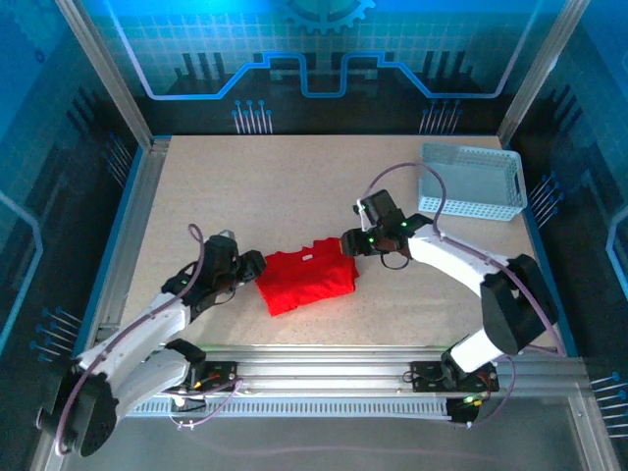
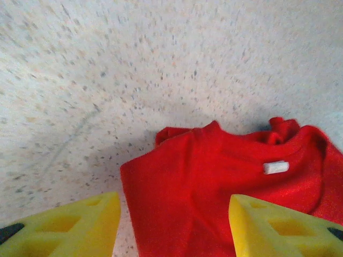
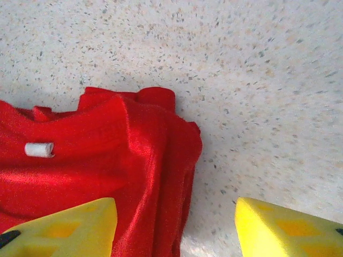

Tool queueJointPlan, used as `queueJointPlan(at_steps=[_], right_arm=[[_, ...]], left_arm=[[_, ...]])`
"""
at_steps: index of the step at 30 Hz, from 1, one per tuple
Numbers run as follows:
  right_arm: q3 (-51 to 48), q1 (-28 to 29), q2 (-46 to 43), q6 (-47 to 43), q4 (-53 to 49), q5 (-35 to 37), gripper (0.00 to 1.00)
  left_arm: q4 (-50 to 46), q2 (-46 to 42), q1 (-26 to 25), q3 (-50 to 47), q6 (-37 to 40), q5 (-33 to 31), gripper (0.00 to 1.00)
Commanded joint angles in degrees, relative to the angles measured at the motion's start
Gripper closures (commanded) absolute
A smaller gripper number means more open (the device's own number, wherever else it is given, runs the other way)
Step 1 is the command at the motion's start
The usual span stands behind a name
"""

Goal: Fold the inside-out t-shirt

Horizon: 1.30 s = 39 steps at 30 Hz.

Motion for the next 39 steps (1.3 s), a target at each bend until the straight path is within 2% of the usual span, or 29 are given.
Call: queueJointPlan(at_steps=[1,4,9,12,14,16,17,21,25,28,31,34,39], right_arm=[[3.3,6.2,-4.8,-3.1,-7.5,7.5,0.38],[2.6,10.4,-4.4,-0.2,-7.9,8.3,0.38],[-1.5,12.9,0.2,6.4,-5.4,10.7,0.38],[-5.3,12.7,1.3,9.4,-1.8,10.7,0.37],[-6.3,12.3,2.1,10.0,-0.7,9.1,0.37],[-5.9,12.1,1.8,10.0,-1.3,8.5,0.35],[-5.8,11.9,0.7,10.0,-2.0,8.5,0.33],[-7.7,9.7,-3.4,10.5,-3.1,7.3,0.25],[-11.3,8.0,-8.8,12.4,-3.0,5.4,0.23],[-10.1,6.9,-13.6,13.1,-8.4,9.4,0.21],[-8.7,4.8,-17.1,13.5,-13.7,12.4,0.19],[-9.3,2.3,-20.2,13.7,-14.9,11.5,0.17],[-11.9,2.1,-23.1,13.4,-12.7,10.1,0.14]], left_arm=[[-11.8,-3.6,-2.6,4.1,0.3,-5.2,0.43],[-12.2,-2.3,-9.0,5.7,-2.5,-6.9,0.44],[-2.8,7.3,-17.6,4.1,-8.4,-5.3,0.44],[-0.2,15.0,-18.5,3.8,-10.2,-3.9,0.43],[0.2,18.3,-18.1,3.2,-10.9,-4.2,0.35],[-0.3,19.8,-17.9,4.3,-9.2,-4.4,0.36],[-2.0,19.8,-18.3,5.8,-7.9,-5.3,0.37],[-14.4,18.9,-22.8,14.2,-6.2,-15.7,0.35],[-26.2,22.9,-28.8,24.0,-10.2,-22.7,0.30],[-28.5,28.5,-31.6,28.9,-12.7,-19.2,0.28],[-25.1,33.9,-33.2,30.0,-14.8,-14.1,0.25],[-21.4,40.0,-33.0,30.8,-14.8,-9.7,0.22],[-21.3,49.0,-29.7,34.5,-12.4,-8.9,0.18]])
